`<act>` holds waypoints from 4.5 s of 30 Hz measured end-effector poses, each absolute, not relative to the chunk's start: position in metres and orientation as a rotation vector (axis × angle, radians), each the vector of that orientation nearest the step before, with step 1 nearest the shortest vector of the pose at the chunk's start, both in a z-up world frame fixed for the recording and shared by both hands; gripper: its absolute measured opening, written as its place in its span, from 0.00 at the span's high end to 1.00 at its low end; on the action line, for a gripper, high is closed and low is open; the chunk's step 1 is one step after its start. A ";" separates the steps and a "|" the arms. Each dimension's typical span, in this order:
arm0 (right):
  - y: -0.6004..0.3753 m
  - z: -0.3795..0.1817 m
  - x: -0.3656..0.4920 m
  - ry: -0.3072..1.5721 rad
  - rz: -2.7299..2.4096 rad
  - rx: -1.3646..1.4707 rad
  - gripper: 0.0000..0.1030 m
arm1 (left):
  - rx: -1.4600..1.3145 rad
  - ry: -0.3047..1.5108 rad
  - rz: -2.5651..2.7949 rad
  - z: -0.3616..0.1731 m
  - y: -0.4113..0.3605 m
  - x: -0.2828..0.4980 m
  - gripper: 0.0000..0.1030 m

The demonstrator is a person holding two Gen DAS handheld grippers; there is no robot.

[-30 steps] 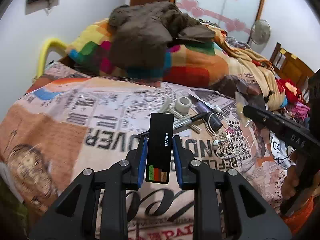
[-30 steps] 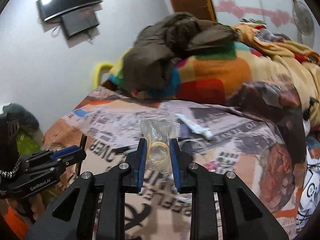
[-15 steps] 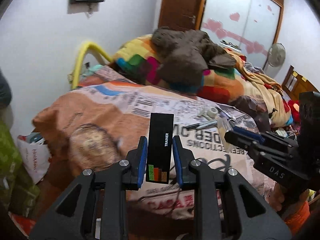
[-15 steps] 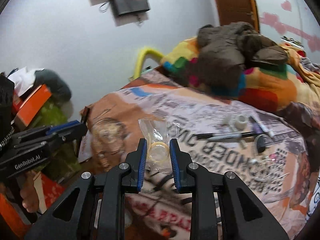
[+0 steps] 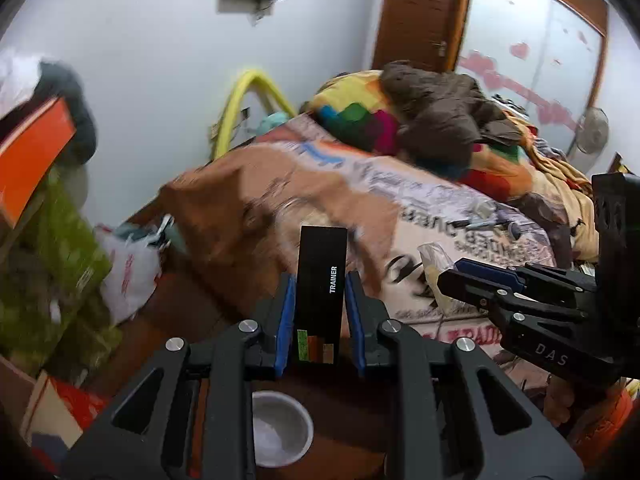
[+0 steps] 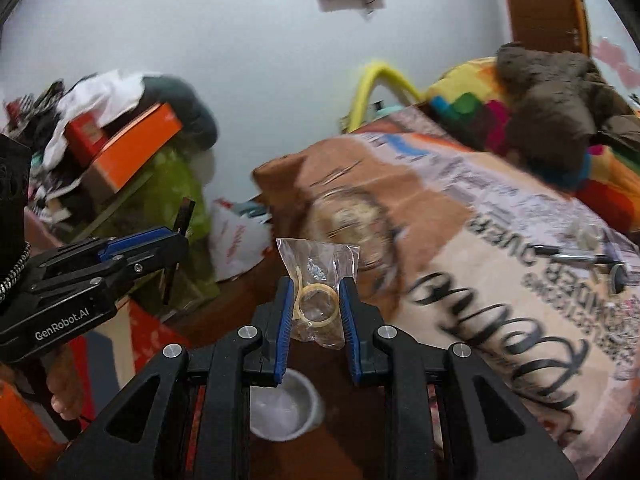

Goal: Collect trash
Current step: 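Carry the box and bag with both grippers over the white bin, then open both grippers to drop the box and bag into the bin, then move both tools back toward the items on the duvet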

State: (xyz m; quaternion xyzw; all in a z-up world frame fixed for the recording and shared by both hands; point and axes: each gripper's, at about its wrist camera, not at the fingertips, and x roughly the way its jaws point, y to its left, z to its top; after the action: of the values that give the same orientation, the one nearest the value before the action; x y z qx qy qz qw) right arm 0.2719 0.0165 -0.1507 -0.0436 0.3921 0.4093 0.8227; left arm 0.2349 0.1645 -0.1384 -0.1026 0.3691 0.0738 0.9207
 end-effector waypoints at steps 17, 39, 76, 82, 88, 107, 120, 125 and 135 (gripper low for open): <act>0.119 -0.247 0.209 1.044 0.962 -0.314 0.79 | -0.459 0.969 0.375 -0.281 0.262 0.139 0.76; 0.143 -0.391 0.222 1.362 0.875 -0.386 0.79 | -0.555 1.241 0.355 -0.419 0.257 0.161 0.76; 0.134 -0.383 0.226 1.375 0.883 -0.336 0.75 | -0.595 1.302 0.380 -0.420 0.255 0.168 0.73; 0.119 -0.349 0.227 1.300 0.893 -0.292 0.75 | -0.558 1.218 0.402 -0.377 0.252 0.166 0.73; 0.095 -0.314 0.227 1.214 0.887 -0.273 0.75 | -0.472 1.121 0.390 -0.324 0.231 0.169 0.73; -0.051 -0.147 0.271 0.776 0.746 -0.085 0.72 | -0.219 0.804 0.267 -0.163 0.107 0.216 0.44; -0.171 -0.103 0.322 0.593 0.459 0.013 0.33 | -0.063 0.709 0.112 -0.122 0.000 0.290 0.29; -0.212 -0.108 0.353 0.590 0.340 0.034 0.33 | -0.065 0.703 0.036 -0.122 -0.031 0.330 0.28; -0.276 -0.159 0.396 0.717 0.189 0.100 0.33 | -0.075 0.774 -0.059 -0.162 -0.082 0.410 0.28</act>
State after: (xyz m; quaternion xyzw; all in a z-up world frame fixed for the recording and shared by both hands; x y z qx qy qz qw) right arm 0.3962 -0.2761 -0.1592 0.0488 0.3501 0.0922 0.9309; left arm 0.4100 -0.0820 -0.1616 -0.0364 0.3773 -0.0290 0.9249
